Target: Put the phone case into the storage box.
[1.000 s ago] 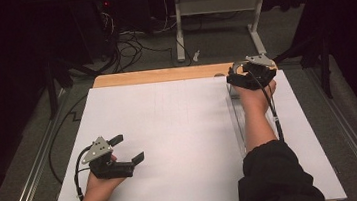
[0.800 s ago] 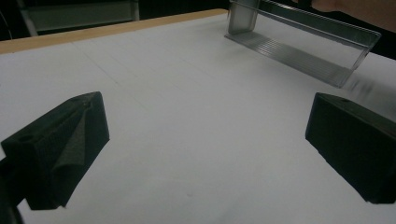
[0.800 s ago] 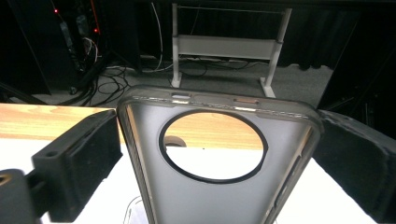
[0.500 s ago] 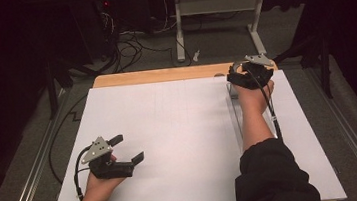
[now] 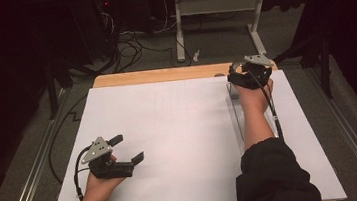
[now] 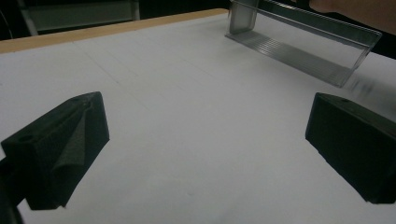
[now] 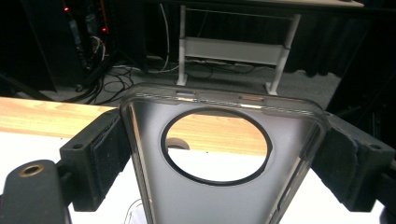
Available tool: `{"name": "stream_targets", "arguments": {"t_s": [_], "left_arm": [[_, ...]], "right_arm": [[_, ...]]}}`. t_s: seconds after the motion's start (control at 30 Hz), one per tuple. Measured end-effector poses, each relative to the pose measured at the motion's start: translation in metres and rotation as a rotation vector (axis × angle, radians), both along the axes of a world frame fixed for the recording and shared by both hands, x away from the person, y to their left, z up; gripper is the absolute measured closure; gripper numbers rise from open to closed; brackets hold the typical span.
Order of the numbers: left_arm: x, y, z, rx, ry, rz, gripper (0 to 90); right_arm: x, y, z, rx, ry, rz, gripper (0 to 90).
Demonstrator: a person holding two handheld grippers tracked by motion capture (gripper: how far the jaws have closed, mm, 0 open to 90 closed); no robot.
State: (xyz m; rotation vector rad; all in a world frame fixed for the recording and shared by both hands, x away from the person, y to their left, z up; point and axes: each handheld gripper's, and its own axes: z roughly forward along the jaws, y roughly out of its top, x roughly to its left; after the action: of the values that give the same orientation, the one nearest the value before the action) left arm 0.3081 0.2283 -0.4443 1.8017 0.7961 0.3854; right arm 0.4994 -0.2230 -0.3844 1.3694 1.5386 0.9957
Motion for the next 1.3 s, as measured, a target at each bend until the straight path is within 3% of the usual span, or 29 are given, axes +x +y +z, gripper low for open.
{"name": "stream_targets", "arguments": {"t_s": [0.4,1.03,1.3], "left_arm": [[0.0,0.0,-0.002,0.004,0.008,0.004,0.7],[0.0,0.0,-0.002,0.005,0.009,0.003,0.7],[0.0,0.0,-0.002,0.005,0.009,0.003,0.7]], "right_arm": [[0.004,-0.007,-0.003,-0.009,-0.026,0.089,12.8],[0.005,-0.013,-0.004,0.014,-0.022,0.085,11.7],[0.006,-0.014,-0.004,0.023,-0.016,0.078,2.8]]}}
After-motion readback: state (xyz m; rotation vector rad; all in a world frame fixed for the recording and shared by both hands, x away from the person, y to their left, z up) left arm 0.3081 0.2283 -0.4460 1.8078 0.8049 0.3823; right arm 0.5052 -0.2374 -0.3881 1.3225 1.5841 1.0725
